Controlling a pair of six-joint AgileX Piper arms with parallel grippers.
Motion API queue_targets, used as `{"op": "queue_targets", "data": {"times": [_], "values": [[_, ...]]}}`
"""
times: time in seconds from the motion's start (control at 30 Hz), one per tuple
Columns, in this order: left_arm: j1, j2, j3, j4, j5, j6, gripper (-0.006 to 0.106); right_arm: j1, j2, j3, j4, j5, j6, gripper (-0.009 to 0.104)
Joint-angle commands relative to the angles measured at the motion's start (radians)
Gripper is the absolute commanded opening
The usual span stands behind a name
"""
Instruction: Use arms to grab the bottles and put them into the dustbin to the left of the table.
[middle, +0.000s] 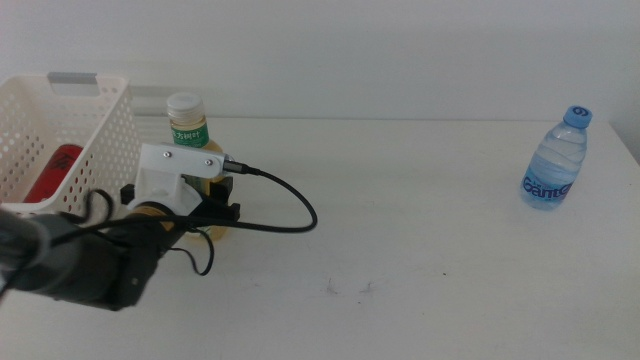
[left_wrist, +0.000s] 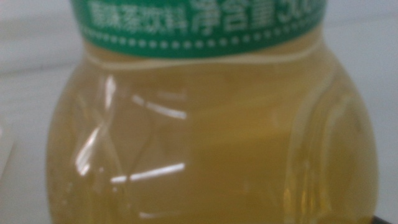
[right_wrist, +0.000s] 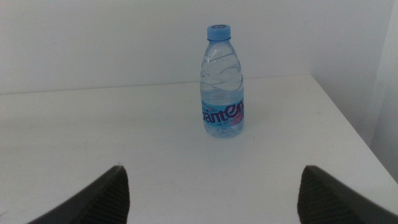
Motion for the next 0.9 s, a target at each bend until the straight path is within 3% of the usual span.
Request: {"op": "queue_targets", "data": {"times": [0.0, 0.13, 0.2, 0.3, 0.5, 0.63, 0.87], "values": [[0.0, -0.135, 0.012, 0.008, 0.056, -0.002, 0.04, -0.009, -0.005, 0.003, -0.01, -0.011, -0.003, 0.088], [0.0, -0.392, -0.012, 0.055, 0.531, -0.027, 0.008, -0.009, -0.005, 0.003, -0.01, -0.011, -0.003, 0.088], [0.0, -0.509, -0.074, 0.062, 0.799, -0.077, -0.002, -0.009, -0.005, 0.003, -0.01, -0.011, -0.003, 0.088], [0.019, -0.586, -0.211, 0.062, 1.135, -0.06, -0.002, -0.009, -0.005, 0.003, -0.01, -0.011, -0.003, 0.088], [0.148, -0.507, -0.575, -0.019, 1.654, 0.187, -0.002, -0.009, -0.005, 0.003, -0.01, -0.011, -0.003, 0.088], [0.293, -0.379, -0.806, -0.052, 1.847, 0.284, -0.002, -0.009, -0.005, 0.003, -0.01, -0.011, -0.003, 0.088], [0.488, -0.131, -1.101, -0.032, 2.02, 0.315, -0.002, -0.009, -0.005, 0.003, -0.01, -0.011, -0.003, 0.088]]}}
